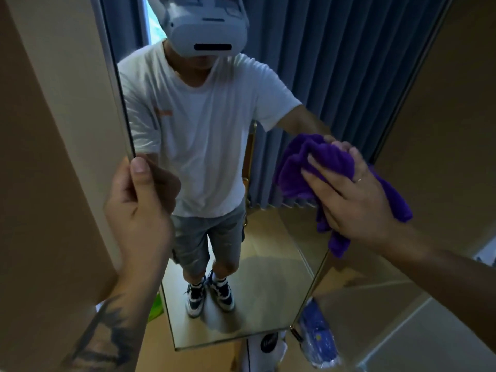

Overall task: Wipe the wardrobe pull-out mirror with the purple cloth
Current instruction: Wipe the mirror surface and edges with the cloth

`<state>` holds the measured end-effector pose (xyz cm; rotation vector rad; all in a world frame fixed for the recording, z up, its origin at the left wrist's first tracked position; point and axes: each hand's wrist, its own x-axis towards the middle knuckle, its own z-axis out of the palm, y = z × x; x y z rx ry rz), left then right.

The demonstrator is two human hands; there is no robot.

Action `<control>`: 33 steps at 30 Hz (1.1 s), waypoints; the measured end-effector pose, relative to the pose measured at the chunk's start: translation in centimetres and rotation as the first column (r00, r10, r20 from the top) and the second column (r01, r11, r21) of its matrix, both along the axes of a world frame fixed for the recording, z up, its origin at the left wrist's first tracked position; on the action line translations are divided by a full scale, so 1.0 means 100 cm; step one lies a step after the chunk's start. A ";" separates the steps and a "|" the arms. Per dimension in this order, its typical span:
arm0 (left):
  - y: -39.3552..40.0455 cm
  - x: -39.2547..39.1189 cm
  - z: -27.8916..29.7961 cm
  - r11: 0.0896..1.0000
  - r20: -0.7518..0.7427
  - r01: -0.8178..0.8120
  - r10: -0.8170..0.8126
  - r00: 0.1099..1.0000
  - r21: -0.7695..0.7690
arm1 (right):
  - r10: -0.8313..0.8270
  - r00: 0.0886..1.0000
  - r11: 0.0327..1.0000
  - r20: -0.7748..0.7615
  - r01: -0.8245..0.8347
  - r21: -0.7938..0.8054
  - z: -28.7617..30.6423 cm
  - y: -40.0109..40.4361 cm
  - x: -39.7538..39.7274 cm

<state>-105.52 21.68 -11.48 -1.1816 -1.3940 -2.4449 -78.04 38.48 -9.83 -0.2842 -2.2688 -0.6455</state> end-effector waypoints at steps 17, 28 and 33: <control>0.010 0.002 -0.003 0.969 0.010 -0.222 0.224 0.975 -0.107 | 0.143 0.905 0.902 0.401 -0.286 0.323 0.038 0.007 -0.014; 0.000 0.006 0.004 0.967 0.069 -0.152 0.169 0.983 -0.202 | 0.138 0.900 0.922 0.414 -0.270 0.277 0.055 -0.017 -0.044; -0.007 0.010 0.012 0.977 0.122 -0.059 0.085 0.989 -0.205 | 0.093 0.941 0.936 0.326 -0.195 0.295 -0.001 -0.039 -0.058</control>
